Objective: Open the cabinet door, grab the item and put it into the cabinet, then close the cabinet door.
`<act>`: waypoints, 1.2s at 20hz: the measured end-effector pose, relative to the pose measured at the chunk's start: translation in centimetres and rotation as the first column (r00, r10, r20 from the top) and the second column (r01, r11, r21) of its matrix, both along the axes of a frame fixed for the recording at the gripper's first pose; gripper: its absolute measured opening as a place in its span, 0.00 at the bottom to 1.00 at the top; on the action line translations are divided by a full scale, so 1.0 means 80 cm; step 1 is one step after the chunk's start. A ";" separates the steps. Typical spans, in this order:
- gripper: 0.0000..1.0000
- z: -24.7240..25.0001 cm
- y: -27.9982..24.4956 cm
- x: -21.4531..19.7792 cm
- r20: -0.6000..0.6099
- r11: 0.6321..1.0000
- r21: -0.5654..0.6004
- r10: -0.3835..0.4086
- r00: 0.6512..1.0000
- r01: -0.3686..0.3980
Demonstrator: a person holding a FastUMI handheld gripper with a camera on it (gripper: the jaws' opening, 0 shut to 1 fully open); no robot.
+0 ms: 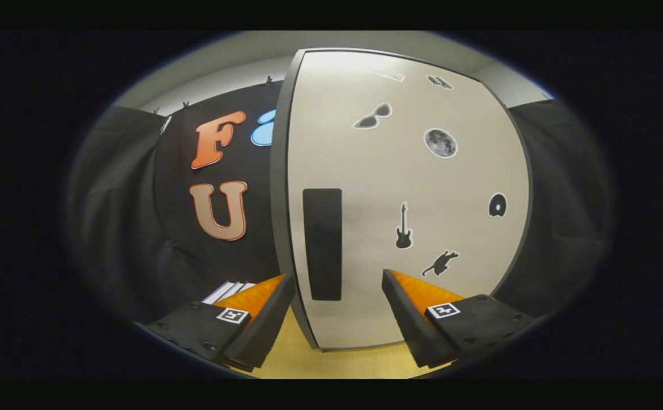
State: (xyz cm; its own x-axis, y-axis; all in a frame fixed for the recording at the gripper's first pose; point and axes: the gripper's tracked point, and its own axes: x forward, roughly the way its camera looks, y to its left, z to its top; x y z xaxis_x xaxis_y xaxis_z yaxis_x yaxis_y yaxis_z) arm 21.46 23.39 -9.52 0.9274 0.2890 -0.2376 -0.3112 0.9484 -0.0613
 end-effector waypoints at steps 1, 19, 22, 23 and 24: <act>0.98 0.000 0.003 0.007 -0.001 1.000 -0.003 0.001 1.000 -0.001; 0.22 0.013 -0.002 -0.012 0.003 1.000 0.022 0.009 1.000 -0.009; 0.19 0.020 -0.027 -0.048 0.001 0.998 0.033 0.048 0.999 -0.048; 0.18 0.024 -0.035 -0.059 -0.003 0.997 0.052 0.056 0.998 -0.056; 0.18 0.023 -0.043 -0.068 -0.005 0.997 0.062 0.054 0.999 -0.054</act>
State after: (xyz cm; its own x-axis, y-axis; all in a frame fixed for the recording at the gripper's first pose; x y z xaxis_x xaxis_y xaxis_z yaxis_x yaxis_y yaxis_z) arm 15.98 19.92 -7.67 0.9084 0.3531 -0.2239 -0.3625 0.9320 -0.0009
